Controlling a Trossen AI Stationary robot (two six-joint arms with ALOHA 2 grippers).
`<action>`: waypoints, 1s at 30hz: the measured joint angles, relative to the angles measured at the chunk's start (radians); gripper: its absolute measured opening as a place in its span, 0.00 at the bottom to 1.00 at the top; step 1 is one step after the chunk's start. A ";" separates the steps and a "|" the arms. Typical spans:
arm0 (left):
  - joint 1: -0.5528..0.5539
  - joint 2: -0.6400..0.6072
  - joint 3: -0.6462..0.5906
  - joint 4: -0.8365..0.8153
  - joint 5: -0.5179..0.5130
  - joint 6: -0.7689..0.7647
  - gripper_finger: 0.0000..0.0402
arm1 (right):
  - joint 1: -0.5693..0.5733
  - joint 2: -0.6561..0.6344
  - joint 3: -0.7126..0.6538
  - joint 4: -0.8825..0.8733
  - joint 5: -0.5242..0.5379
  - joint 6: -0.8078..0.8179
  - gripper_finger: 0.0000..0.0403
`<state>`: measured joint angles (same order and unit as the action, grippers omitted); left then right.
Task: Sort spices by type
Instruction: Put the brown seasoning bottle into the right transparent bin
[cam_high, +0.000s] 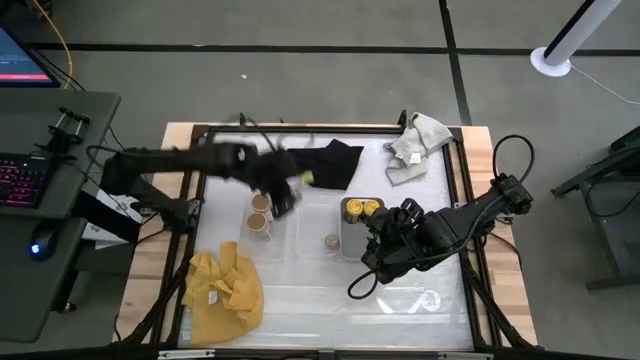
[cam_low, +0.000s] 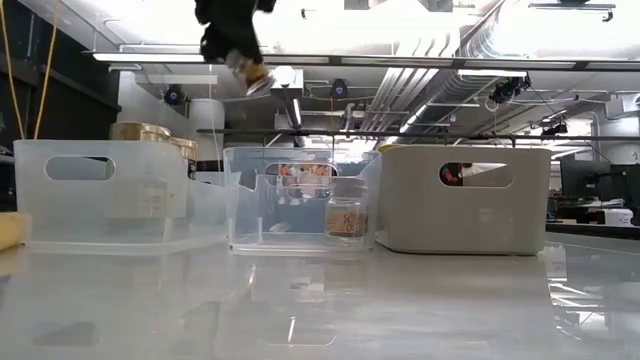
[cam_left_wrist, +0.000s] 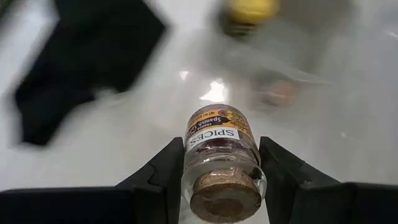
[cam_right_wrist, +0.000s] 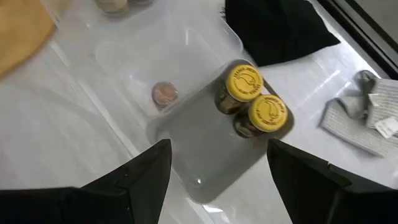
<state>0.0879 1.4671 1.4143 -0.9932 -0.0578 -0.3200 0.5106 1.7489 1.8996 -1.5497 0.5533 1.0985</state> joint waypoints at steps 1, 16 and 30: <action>-0.053 0.019 0.000 0.028 -0.005 -0.011 0.32 | 0.000 0.000 0.000 -0.012 -0.003 0.000 0.65; -0.275 0.343 -0.003 0.196 -0.082 0.076 0.32 | 0.000 0.000 0.000 -0.021 -0.007 -0.022 0.65; -0.238 0.400 -0.002 0.235 0.024 0.200 0.49 | 0.000 0.000 0.000 -0.018 -0.008 0.004 0.65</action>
<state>-0.1497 1.8668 1.4128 -0.7581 -0.0341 -0.1202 0.5106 1.7489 1.8996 -1.5676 0.5453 1.1023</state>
